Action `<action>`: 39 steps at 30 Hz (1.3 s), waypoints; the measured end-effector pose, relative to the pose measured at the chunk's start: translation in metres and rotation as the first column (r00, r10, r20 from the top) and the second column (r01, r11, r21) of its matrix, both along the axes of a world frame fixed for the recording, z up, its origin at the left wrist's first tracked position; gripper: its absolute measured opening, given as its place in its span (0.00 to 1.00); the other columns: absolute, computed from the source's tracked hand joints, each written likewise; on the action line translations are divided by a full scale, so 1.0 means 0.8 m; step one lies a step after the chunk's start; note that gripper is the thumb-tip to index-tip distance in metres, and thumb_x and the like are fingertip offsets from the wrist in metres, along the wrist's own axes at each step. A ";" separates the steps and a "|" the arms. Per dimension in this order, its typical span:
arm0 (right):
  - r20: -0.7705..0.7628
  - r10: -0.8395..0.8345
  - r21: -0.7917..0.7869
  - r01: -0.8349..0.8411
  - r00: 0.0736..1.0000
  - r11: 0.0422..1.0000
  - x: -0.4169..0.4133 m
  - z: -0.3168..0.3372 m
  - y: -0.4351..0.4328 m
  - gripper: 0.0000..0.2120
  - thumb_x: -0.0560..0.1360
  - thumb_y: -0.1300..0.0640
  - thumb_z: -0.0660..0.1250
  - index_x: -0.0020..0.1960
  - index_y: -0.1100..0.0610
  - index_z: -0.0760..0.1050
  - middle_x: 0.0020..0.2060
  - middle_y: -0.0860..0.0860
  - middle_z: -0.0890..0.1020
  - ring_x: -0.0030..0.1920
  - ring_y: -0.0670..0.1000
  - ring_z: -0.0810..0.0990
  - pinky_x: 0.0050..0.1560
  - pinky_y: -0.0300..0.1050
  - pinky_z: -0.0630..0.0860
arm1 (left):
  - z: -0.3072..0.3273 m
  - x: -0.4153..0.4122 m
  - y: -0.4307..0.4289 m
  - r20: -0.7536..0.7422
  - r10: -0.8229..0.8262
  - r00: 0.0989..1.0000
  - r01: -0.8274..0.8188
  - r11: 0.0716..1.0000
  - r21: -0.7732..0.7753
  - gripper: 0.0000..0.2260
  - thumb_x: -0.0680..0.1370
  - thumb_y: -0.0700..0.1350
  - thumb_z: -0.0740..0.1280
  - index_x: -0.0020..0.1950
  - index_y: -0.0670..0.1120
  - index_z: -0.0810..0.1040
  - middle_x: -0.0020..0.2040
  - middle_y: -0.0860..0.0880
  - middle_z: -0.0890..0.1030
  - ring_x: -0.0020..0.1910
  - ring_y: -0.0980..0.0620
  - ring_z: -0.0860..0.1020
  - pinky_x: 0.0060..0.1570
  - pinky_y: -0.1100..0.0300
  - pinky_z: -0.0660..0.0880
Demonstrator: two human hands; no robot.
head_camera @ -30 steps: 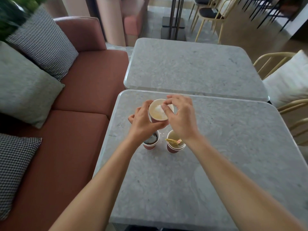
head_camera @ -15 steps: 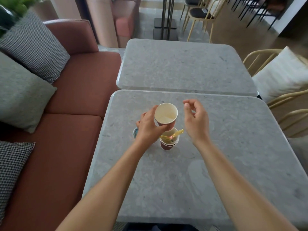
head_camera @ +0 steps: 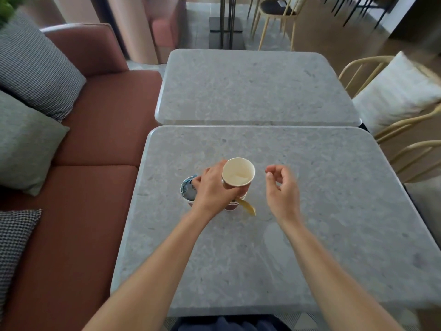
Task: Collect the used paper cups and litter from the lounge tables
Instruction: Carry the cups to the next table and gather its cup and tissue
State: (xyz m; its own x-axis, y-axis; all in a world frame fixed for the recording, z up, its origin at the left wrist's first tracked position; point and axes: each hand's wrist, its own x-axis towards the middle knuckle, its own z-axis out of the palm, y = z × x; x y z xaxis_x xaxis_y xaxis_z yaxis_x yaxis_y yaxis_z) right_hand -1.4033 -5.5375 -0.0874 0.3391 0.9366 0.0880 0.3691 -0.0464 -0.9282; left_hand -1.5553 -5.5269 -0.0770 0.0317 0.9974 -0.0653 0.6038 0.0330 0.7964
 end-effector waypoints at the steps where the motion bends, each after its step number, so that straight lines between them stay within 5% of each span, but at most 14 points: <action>1: -0.001 0.003 -0.004 -0.003 1.000 1.000 0.000 -0.002 -0.001 0.04 0.78 0.62 0.61 0.49 0.54 0.72 0.46 0.49 0.78 0.49 0.47 0.77 0.42 0.24 0.69 | -0.001 0.000 -0.001 -0.005 -0.004 1.000 0.004 1.000 0.001 0.30 0.62 0.62 0.66 0.62 0.54 0.73 0.51 0.61 0.72 0.62 0.53 0.69 0.49 0.59 0.52; 5: -0.012 0.019 -0.021 -0.019 1.000 1.000 -0.002 -0.008 -0.004 0.05 0.78 0.62 0.61 0.49 0.53 0.72 0.45 0.46 0.78 0.49 0.46 0.77 0.42 0.24 0.69 | -0.006 -0.004 -0.005 -0.007 0.012 1.000 -0.012 0.999 0.036 0.37 0.58 0.69 0.62 0.63 0.53 0.73 0.50 0.62 0.72 0.57 0.56 0.69 0.53 0.57 0.55; 11: -0.015 0.036 -0.047 -0.036 0.999 0.998 -0.003 -0.018 -0.006 0.05 0.78 0.62 0.61 0.50 0.54 0.72 0.47 0.48 0.79 0.49 0.46 0.77 0.43 0.25 0.70 | -0.020 -0.009 -0.001 -0.024 0.054 0.998 -0.053 0.998 0.029 0.30 0.63 0.61 0.67 0.63 0.53 0.73 0.52 0.60 0.75 0.61 0.51 0.71 0.53 0.56 0.55; 17: -0.001 0.051 -0.080 -0.051 0.999 0.995 -0.003 -0.034 -0.009 0.06 0.78 0.62 0.61 0.54 0.56 0.73 0.48 0.49 0.79 0.49 0.45 0.77 0.42 0.24 0.70 | -0.054 -0.007 0.003 -0.212 0.056 0.976 -0.052 0.998 0.027 0.30 0.70 0.61 0.72 0.68 0.52 0.70 0.62 0.53 0.76 0.66 0.49 0.66 0.52 0.61 0.50; 22: 0.006 0.083 -0.125 -0.082 0.997 0.989 -0.002 -0.045 -0.013 0.06 0.77 0.63 0.62 0.53 0.55 0.71 0.48 0.49 0.79 0.46 0.38 0.76 0.42 0.24 0.70 | -0.069 -0.002 0.008 -0.310 0.051 0.950 -0.030 0.997 0.070 0.31 0.69 0.64 0.70 0.65 0.48 0.71 0.63 0.49 0.74 0.68 0.46 0.62 0.68 0.49 0.59; 31: -0.013 0.162 -0.202 -0.161 0.987 0.966 -0.005 -0.052 -0.018 0.13 0.76 0.62 0.65 0.59 0.56 0.70 0.53 0.49 0.79 0.53 0.48 0.78 0.48 0.36 0.73 | -0.070 0.001 0.006 -0.333 0.044 0.942 -0.039 0.999 0.023 0.34 0.68 0.66 0.67 0.67 0.49 0.68 0.65 0.49 0.74 0.69 0.46 0.62 0.69 0.44 0.56; 36: -0.017 0.196 -0.219 -0.195 0.980 0.956 -0.005 -0.047 -0.016 0.17 0.74 0.61 0.67 0.61 0.56 0.68 0.54 0.49 0.77 0.53 0.48 0.77 0.55 0.46 0.75 | -0.063 -0.003 0.003 -0.310 0.020 0.950 -0.040 0.998 -0.056 0.43 0.69 0.63 0.71 0.77 0.50 0.56 0.76 0.50 0.62 0.77 0.48 0.51 0.72 0.44 0.46; 39: 0.006 0.224 -0.230 -0.216 0.975 0.949 -0.006 -0.047 -0.017 0.21 0.73 0.58 0.69 0.63 0.55 0.67 0.55 0.49 0.77 0.51 0.45 0.76 0.52 0.39 0.73 | -0.059 -0.010 0.000 -0.262 0.022 0.965 -0.041 0.997 -0.068 0.48 0.68 0.63 0.72 0.78 0.49 0.51 0.78 0.50 0.56 0.78 0.49 0.46 0.73 0.46 0.43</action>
State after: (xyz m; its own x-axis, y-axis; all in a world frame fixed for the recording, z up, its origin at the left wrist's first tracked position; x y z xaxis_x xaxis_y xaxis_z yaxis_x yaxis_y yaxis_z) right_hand -1.4082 -5.5507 -0.1250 0.1230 0.9841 -0.1279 0.4229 -0.1685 -0.8904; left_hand -1.5633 -5.5267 -0.1239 -0.0276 0.9899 -0.1391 0.7883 0.1071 0.6059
